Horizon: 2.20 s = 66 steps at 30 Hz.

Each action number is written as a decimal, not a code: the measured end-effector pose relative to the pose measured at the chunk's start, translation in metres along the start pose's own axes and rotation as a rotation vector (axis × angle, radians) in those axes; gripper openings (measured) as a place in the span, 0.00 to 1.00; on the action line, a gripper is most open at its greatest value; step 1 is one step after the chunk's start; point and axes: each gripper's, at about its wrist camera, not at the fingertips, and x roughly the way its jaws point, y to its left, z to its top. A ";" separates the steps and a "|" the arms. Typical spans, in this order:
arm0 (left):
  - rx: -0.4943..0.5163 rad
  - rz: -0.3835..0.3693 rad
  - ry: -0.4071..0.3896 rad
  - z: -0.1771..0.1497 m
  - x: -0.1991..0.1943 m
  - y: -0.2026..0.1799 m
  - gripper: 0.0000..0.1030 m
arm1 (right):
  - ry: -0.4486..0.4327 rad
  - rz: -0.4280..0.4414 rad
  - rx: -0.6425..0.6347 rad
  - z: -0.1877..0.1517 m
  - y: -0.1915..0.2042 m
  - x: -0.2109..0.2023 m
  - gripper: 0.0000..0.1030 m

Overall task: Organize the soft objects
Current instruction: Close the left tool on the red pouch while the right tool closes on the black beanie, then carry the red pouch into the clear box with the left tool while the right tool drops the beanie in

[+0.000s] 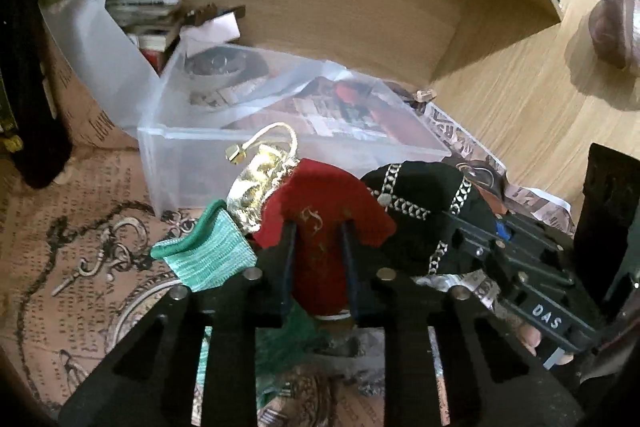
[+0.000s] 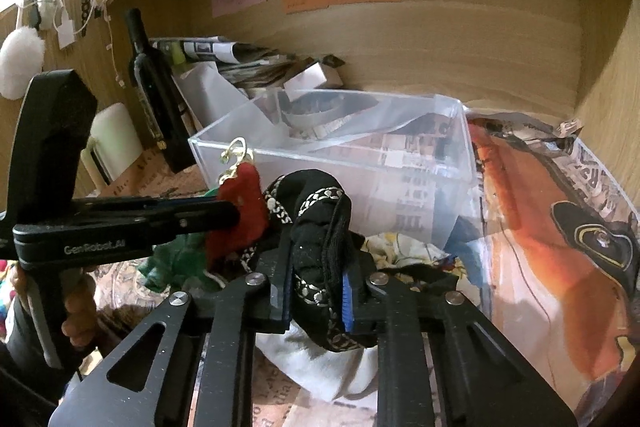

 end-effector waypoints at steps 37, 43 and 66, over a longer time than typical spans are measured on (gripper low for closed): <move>0.075 0.163 -0.229 0.088 -0.033 0.000 0.10 | -0.250 -0.065 -0.117 0.099 -0.005 -0.019 0.13; 0.070 0.182 -0.139 0.101 0.002 0.013 0.10 | -0.157 -0.062 -0.131 0.105 -0.007 0.021 0.13; 0.127 0.235 0.056 0.105 0.078 0.018 0.16 | 0.174 -0.086 -0.081 0.081 -0.034 0.099 0.23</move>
